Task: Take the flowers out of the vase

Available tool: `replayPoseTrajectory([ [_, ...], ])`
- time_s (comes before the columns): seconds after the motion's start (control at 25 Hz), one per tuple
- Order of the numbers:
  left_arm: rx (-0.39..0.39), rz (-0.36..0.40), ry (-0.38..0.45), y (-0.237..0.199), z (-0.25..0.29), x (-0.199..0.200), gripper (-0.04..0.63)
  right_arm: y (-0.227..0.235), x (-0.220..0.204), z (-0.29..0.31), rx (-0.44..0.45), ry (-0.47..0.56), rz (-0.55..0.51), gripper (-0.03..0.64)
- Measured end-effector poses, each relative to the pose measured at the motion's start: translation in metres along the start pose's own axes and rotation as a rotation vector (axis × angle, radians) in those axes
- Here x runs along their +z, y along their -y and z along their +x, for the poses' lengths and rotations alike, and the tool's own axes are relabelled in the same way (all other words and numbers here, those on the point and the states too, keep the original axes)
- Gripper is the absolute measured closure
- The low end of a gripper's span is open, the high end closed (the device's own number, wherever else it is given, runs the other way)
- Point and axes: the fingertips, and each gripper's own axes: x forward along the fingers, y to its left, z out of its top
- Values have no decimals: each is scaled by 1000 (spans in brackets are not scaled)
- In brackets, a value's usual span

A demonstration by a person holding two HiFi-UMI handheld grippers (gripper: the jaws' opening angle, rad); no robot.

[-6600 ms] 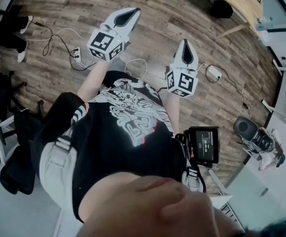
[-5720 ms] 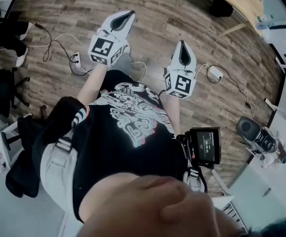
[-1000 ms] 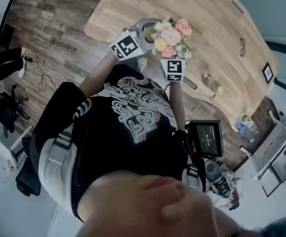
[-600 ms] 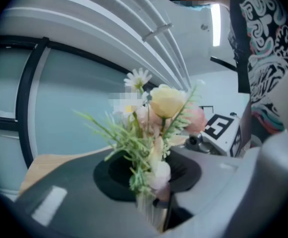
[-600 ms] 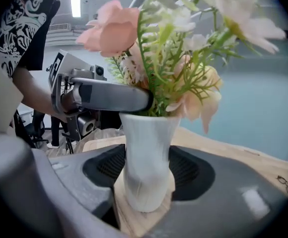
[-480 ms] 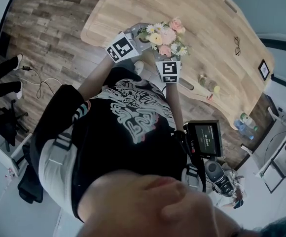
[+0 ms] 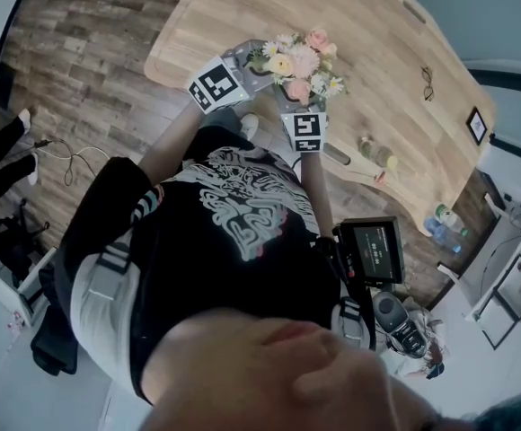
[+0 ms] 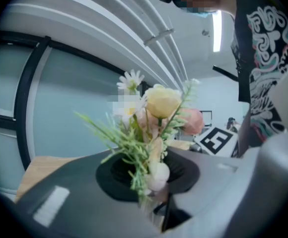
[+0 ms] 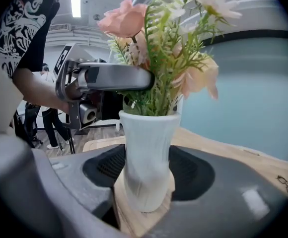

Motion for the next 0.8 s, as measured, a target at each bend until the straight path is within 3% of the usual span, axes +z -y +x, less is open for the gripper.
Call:
replayPoseTrajectory([
  [0.8, 44, -56, 43, -20, -11, 27, 534, -2, -1, 8, 28, -24, -3, 342],
])
